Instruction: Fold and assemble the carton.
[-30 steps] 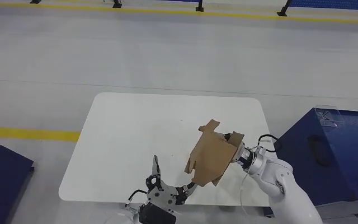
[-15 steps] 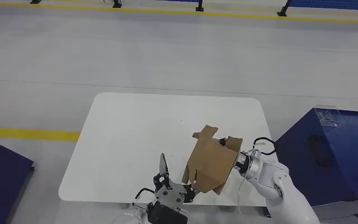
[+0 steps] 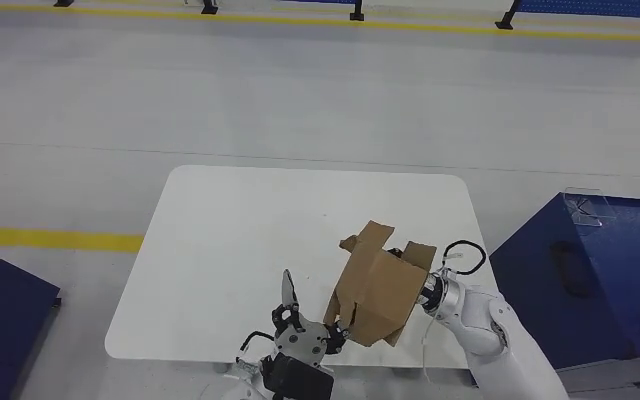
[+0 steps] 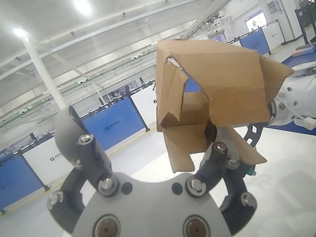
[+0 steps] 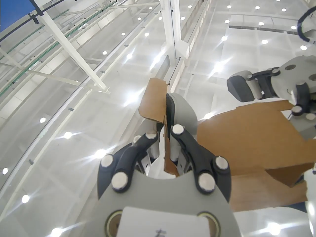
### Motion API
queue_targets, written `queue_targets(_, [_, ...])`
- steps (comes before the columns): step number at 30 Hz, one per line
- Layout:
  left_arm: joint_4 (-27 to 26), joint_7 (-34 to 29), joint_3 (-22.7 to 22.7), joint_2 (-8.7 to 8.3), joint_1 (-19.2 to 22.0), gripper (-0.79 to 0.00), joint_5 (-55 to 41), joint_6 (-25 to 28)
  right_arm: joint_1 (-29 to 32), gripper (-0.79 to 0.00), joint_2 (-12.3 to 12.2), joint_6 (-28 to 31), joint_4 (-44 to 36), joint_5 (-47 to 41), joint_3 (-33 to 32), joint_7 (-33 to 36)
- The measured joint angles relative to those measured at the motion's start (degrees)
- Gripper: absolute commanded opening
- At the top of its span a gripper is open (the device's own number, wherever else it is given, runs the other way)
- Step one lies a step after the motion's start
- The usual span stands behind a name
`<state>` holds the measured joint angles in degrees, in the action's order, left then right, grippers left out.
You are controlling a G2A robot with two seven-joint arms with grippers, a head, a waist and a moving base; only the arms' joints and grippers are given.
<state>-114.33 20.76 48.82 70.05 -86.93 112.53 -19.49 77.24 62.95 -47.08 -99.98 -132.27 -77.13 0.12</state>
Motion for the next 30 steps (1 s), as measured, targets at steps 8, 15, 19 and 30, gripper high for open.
queue_targets(8, [-1.1,0.9,0.7,0.26,-0.8,0.0,0.3,0.1,0.1,-0.785,0.1,4.5,-3.3,11.7,0.0,1.7])
queue_targets(15, [-2.3,0.8,1.6,0.44,-1.8,-0.034,0.6,-0.5,1.2,-0.785,0.3,8.8,-4.9,23.1,0.9,7.1])
queue_targets(19, [-2.5,0.7,2.1,0.57,-2.1,-0.172,0.0,0.0,1.4,-0.785,0.5,9.5,-4.5,25.7,1.5,9.2])
queue_targets(30, [-3.0,0.0,2.8,0.88,-3.1,-0.785,-0.4,1.2,1.3,-0.785,0.7,10.4,-4.0,26.7,1.5,10.4])
